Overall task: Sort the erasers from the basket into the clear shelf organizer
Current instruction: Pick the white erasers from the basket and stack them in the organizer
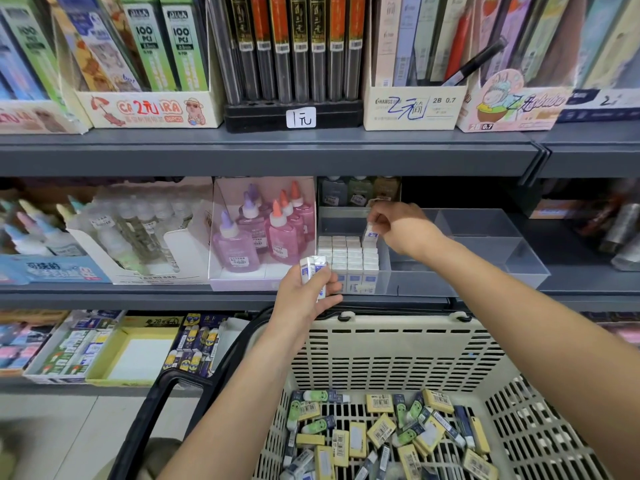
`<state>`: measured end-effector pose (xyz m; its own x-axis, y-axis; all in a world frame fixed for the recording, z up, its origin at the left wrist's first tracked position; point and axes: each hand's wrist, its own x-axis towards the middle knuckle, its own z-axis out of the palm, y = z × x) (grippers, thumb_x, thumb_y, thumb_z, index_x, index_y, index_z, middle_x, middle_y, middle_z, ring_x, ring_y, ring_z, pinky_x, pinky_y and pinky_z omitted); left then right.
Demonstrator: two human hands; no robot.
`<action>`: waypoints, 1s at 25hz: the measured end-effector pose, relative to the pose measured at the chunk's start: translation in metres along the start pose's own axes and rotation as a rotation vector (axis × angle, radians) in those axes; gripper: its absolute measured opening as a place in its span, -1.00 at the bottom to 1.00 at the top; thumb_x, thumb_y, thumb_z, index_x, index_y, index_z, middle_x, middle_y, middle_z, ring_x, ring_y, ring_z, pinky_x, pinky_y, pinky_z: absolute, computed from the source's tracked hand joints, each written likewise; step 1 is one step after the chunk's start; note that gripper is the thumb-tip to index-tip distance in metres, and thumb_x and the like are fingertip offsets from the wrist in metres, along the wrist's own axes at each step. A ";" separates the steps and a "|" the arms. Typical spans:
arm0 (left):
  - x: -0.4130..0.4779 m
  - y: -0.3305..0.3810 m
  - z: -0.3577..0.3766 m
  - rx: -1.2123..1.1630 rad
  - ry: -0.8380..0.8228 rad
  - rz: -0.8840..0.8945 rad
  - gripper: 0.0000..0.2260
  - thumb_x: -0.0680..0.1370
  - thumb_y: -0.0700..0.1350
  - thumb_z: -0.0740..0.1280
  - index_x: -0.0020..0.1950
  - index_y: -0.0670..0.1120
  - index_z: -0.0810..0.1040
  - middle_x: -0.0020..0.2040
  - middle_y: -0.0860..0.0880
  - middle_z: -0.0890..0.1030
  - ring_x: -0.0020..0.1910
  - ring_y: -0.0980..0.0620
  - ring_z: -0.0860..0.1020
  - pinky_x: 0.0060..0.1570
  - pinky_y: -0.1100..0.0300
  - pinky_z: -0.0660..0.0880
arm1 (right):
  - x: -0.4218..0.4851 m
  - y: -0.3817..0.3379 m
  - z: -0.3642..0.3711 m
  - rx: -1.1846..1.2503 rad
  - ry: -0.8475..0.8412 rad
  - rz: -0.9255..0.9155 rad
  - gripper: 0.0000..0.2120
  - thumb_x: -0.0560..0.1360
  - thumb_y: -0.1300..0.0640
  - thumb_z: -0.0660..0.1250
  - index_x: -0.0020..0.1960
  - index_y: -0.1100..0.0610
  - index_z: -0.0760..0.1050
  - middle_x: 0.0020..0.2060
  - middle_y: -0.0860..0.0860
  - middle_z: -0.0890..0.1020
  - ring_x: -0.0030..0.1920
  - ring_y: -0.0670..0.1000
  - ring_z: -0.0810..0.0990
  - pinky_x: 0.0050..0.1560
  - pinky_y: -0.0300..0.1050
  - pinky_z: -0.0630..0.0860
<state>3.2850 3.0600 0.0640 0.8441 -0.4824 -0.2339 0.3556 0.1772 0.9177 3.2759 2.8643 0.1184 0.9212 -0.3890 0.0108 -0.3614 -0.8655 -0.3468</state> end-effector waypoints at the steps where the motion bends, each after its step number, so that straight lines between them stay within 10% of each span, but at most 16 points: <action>1: 0.000 0.000 0.000 0.000 0.001 -0.001 -0.94 0.55 -0.21 0.29 0.01 -0.14 0.49 -0.21 -0.07 0.60 -0.27 0.08 0.62 -0.29 0.26 0.56 | 0.000 0.001 -0.002 -0.017 0.006 0.007 -0.83 0.56 0.22 0.20 0.07 0.01 0.48 0.01 0.06 0.58 -0.10 0.05 0.49 -0.07 -0.17 0.43; 10: 0.000 -0.001 0.000 0.005 -0.005 0.004 -0.94 0.55 -0.21 0.29 0.02 -0.15 0.49 -0.19 -0.08 0.59 -0.25 0.06 0.61 -0.28 0.25 0.56 | -0.032 0.010 -0.034 0.379 0.092 -0.027 -0.83 0.45 0.19 0.32 -0.22 -0.08 0.47 -0.24 0.04 0.61 -0.22 0.04 0.57 -0.13 -0.15 0.50; 15: -0.001 0.000 0.000 -0.001 0.000 -0.003 -0.95 0.55 -0.22 0.29 0.00 -0.14 0.49 -0.21 -0.08 0.59 -0.25 0.06 0.61 -0.29 0.26 0.56 | -0.027 0.014 -0.027 0.300 0.117 -0.003 -0.79 0.48 0.22 0.32 0.10 0.06 0.52 -0.16 -0.03 0.60 -0.07 0.03 0.59 -0.06 -0.22 0.45; 25: 0.000 0.000 0.000 -0.013 -0.006 -0.005 -0.95 0.55 -0.22 0.28 0.01 -0.15 0.49 -0.22 -0.08 0.59 -0.25 0.06 0.60 -0.29 0.25 0.57 | -0.011 -0.002 -0.021 0.040 0.100 -0.058 -0.81 0.52 0.19 0.27 0.09 0.04 0.56 0.00 0.03 0.63 -0.02 0.05 0.57 0.01 -0.28 0.42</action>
<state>3.2848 3.0601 0.0639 0.8401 -0.4881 -0.2365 0.3650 0.1863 0.9122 3.2637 2.8631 0.1386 0.9207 -0.3696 0.1251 -0.2996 -0.8751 -0.3801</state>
